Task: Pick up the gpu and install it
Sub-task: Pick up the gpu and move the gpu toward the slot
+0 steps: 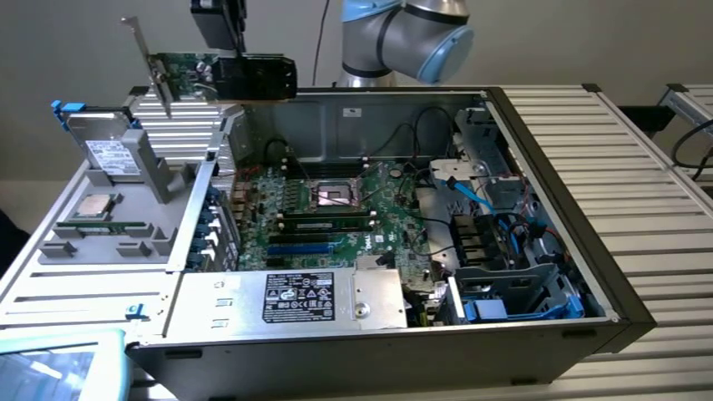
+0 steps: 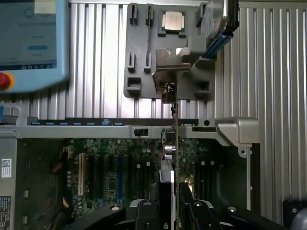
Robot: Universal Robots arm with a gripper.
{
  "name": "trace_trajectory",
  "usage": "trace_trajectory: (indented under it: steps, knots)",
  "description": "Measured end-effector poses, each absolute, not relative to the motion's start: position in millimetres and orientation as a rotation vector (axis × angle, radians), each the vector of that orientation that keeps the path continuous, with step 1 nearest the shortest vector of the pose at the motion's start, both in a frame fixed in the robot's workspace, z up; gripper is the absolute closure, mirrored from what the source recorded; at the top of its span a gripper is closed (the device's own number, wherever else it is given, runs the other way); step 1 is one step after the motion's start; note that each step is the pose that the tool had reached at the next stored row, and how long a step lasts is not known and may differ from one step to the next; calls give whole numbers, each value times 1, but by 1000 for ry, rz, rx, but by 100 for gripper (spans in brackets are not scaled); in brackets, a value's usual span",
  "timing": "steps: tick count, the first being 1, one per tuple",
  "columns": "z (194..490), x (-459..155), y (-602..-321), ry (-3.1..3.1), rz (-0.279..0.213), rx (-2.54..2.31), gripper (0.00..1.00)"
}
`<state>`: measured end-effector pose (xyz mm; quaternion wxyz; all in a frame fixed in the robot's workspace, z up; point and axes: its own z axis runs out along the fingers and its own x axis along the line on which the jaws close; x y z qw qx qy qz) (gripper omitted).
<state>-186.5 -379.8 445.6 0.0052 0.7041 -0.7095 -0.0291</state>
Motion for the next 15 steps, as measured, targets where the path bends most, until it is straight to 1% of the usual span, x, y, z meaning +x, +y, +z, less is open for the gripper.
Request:
trace_trajectory:
  steps: [7,15]
  knots:
    - [446,-166,-380,-2213,-110,2204,72]
    - [446,-138,-382,-2205,-113,2209,72]
